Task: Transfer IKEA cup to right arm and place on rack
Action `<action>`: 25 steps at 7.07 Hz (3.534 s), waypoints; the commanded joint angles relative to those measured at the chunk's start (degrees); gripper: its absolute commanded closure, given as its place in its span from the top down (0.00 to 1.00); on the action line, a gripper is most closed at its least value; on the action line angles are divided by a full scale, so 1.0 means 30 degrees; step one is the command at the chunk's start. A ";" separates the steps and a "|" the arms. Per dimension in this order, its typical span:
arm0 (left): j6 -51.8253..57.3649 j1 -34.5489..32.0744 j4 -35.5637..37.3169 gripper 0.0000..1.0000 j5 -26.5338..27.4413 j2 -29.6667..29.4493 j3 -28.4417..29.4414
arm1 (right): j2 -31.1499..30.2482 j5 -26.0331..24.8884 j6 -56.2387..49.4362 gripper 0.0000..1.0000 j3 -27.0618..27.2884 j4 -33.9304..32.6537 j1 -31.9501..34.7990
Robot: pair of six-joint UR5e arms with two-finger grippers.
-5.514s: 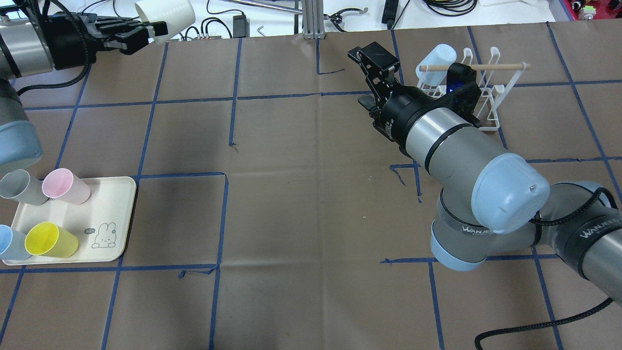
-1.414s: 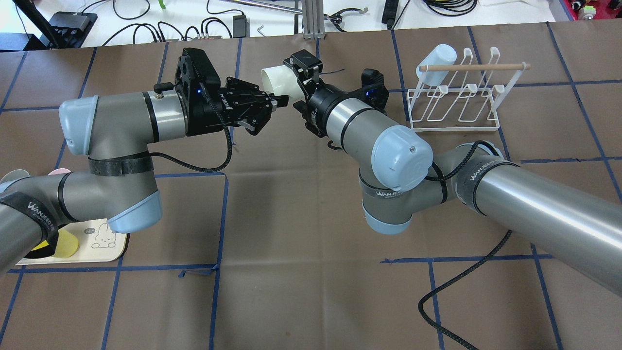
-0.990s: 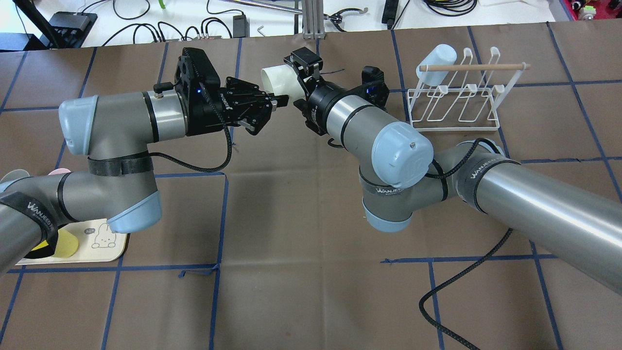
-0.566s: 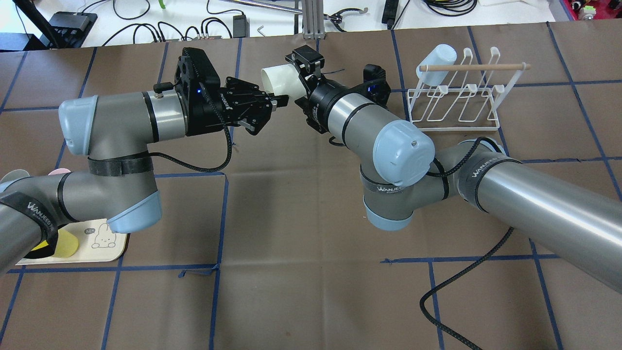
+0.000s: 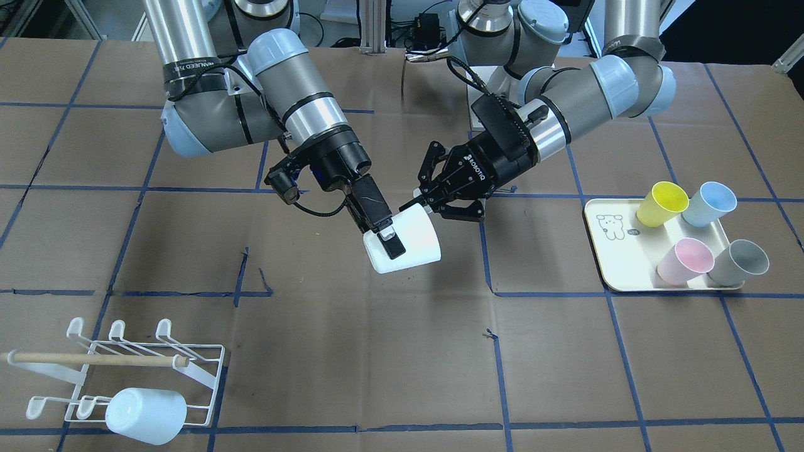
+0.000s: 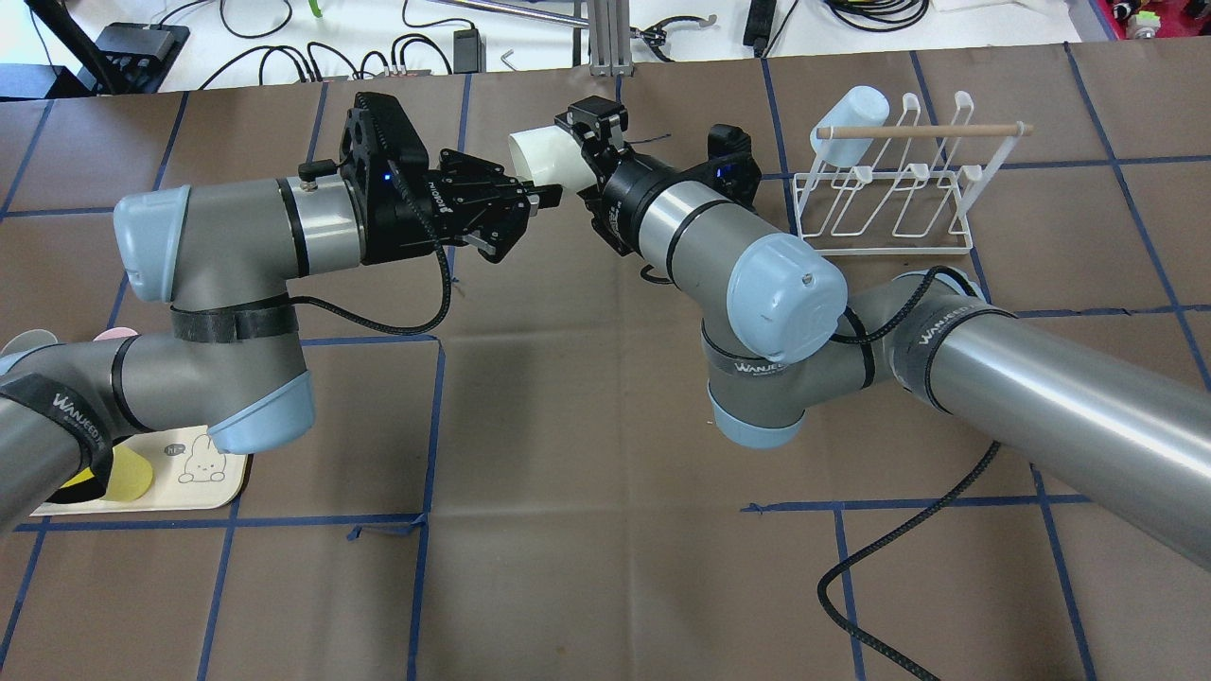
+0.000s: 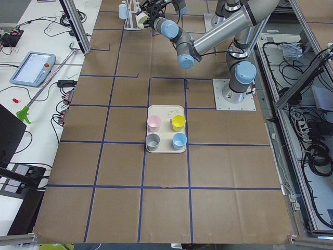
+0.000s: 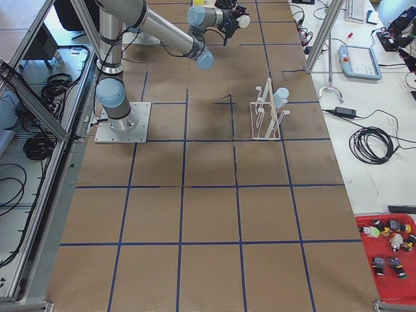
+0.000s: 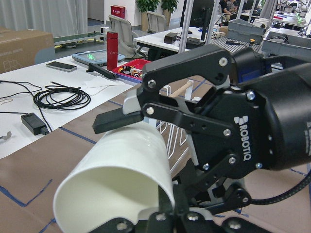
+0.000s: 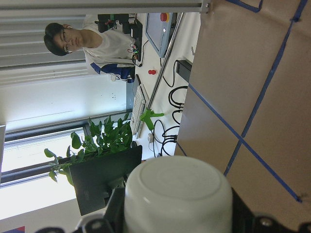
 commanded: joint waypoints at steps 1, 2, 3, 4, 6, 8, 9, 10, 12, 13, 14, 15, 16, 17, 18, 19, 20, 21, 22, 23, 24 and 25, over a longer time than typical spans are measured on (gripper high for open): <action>-0.0004 0.0029 -0.0002 0.18 0.0001 0.0017 0.0085 | -0.0005 0.0114 -0.0040 0.54 0.0027 -0.0007 -0.0002; -0.0120 0.0000 0.0027 0.45 0.0001 0.0017 0.0115 | -0.0034 0.0201 -0.0041 0.49 0.0028 -0.0007 -0.0002; -0.0759 0.0029 0.0056 0.67 0.0001 0.0017 0.0144 | -0.0034 0.0231 -0.0041 0.41 0.0028 -0.0036 0.0027; -0.1723 0.0029 0.0086 0.88 -0.0028 0.0017 0.0145 | -0.0034 0.0202 -0.0041 0.38 0.0028 -0.0036 0.0027; -0.2668 0.0116 0.0086 0.98 -0.0028 0.0308 0.0203 | -0.0034 0.0115 -0.0070 0.33 0.0028 -0.0036 0.0027; -0.2670 0.0844 0.0057 0.99 0.0175 0.0427 0.0116 | -0.0034 -0.0061 -0.0158 0.28 -0.0060 -0.0094 -0.0060; -0.2815 0.1806 -0.0001 0.99 0.0931 0.0805 -0.0030 | 0.0169 -0.0061 -0.0158 0.24 -0.0524 -0.0124 -0.0264; -0.2903 0.2715 -0.0060 0.99 0.1171 0.1156 -0.0060 | 0.0287 -0.0061 -0.0187 0.20 -0.0993 -0.0095 -0.0759; -0.5056 0.3076 -0.0119 0.99 0.4895 0.1306 0.0231 | 0.0317 -0.0585 -0.0857 0.17 -0.1698 -0.0036 -0.2950; -0.6638 0.3047 -0.0264 0.99 0.7040 0.1277 0.0406 | 0.0143 -0.0792 -0.0977 0.16 -0.1672 -0.0065 -0.3715; -0.8336 0.2901 -0.0353 0.99 0.9237 0.1103 0.0756 | 0.0113 -0.0852 -0.2776 0.15 -0.1613 -0.0065 -0.4332; -0.9165 0.2871 -0.1543 0.99 1.0042 0.1014 0.1137 | 0.0141 -0.1259 -0.6362 0.10 -0.1671 -0.0065 -0.5382; -0.9551 0.2784 -0.4136 0.99 1.1645 0.1013 0.2098 | -0.0003 -0.2220 -0.9849 0.09 -0.1700 -0.0094 -0.6379; -0.9845 0.2174 -0.6975 0.99 1.3692 0.0868 0.3355 | -0.0034 -0.2461 -1.3423 0.09 -0.1701 -0.0298 -0.7085; -1.0341 0.1297 -1.0310 0.99 1.6467 0.0809 0.4846 | 0.0082 -0.2464 -1.6823 0.09 -0.1730 -0.0445 -0.7817; -1.1593 0.0564 -1.4520 0.99 1.8351 0.0605 0.6688 | 0.0228 -0.2435 -1.9438 0.09 -0.1788 -0.0446 -0.8520; -1.2823 0.0121 -1.7752 0.99 1.8834 0.0545 0.8476 | 0.0345 -0.2580 -2.1437 0.08 -0.1876 -0.0330 -0.9049; -1.3155 0.0088 -2.1613 0.99 1.8868 0.0603 1.0060 | 0.0753 -0.2639 -2.3690 0.07 -0.2486 -0.0184 -0.9838; -1.3158 0.0087 -2.4523 0.99 1.8898 0.0777 1.1497 | 0.1221 -0.2669 -2.5801 0.07 -0.3043 -0.0154 -1.0281; -1.3158 0.0087 -2.6699 0.99 1.8956 0.0895 1.2614 | 0.1748 -0.2495 -2.7330 0.07 -0.3570 -0.0153 -1.0894; -1.3216 0.0029 -2.7185 0.99 1.9479 0.0954 1.2741 | 0.2478 -0.2319 -2.7954 0.07 -0.4069 -0.0153 -1.1393; -1.3217 0.0000 -2.7160 0.99 1.9629 0.0984 1.2655 | 0.3036 -0.2317 -2.8918 0.07 -0.4480 -0.0182 -1.1688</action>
